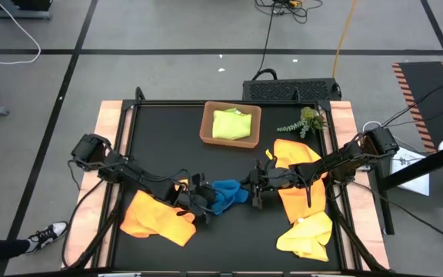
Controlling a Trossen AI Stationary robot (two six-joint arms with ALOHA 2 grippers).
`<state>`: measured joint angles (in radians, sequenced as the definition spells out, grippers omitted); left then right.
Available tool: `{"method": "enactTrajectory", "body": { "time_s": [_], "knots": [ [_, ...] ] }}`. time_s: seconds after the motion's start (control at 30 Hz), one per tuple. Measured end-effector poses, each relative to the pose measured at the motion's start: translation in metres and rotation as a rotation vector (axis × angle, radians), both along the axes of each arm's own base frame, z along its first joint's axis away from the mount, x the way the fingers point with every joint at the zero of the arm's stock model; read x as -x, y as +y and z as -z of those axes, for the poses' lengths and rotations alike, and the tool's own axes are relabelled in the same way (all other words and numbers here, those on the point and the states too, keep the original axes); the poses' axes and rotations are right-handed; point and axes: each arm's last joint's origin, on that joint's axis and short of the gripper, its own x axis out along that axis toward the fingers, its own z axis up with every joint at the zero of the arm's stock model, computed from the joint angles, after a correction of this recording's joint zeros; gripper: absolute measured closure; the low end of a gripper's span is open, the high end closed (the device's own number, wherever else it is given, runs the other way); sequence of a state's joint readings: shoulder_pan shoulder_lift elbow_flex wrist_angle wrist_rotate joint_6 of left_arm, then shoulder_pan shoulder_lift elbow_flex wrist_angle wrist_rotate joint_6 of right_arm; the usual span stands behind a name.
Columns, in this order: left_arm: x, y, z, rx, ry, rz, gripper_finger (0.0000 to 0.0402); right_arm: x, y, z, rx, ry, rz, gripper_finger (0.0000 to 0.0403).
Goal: Fold microfiber towels
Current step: Fold the blue microfiber towel
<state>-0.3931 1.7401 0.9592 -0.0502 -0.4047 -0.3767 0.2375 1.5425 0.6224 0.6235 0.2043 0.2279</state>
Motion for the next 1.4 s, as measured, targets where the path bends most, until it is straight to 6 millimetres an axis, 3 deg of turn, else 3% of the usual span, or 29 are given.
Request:
{"method": "enactTrajectory", "body": {
  "time_s": [0.27, 0.43, 0.77, 1.03, 1.23, 1.4],
  "knots": [
    [-0.002, 0.006, 0.000, -0.005, 0.003, -0.011, 0.0394, 0.000, 0.000, 0.000, 0.000, 0.000, 0.000, 0.0397],
    [0.000, 0.009, -0.006, -0.027, 0.007, 0.012, 0.0399, 0.000, 0.001, 0.000, -0.008, 0.002, -0.022, 0.0397],
    [0.011, 0.012, -0.060, -0.099, -0.036, 0.007, 0.0400, 0.001, 0.001, 0.003, -0.013, 0.035, -0.050, 0.0395],
    [0.011, 0.014, -0.080, -0.173, -0.008, 0.000, 0.0401, 0.004, 0.001, 0.008, -0.036, 0.094, -0.060, 0.0357],
    [0.007, 0.012, -0.078, -0.034, -0.044, 0.074, 0.0394, 0.004, -0.002, 0.011, -0.065, 0.125, -0.005, 0.0329],
    [0.003, 0.003, -0.053, -0.020, 0.009, 0.120, 0.0362, 0.004, -0.003, 0.011, -0.062, 0.122, 0.003, 0.0326]
  ]
}}
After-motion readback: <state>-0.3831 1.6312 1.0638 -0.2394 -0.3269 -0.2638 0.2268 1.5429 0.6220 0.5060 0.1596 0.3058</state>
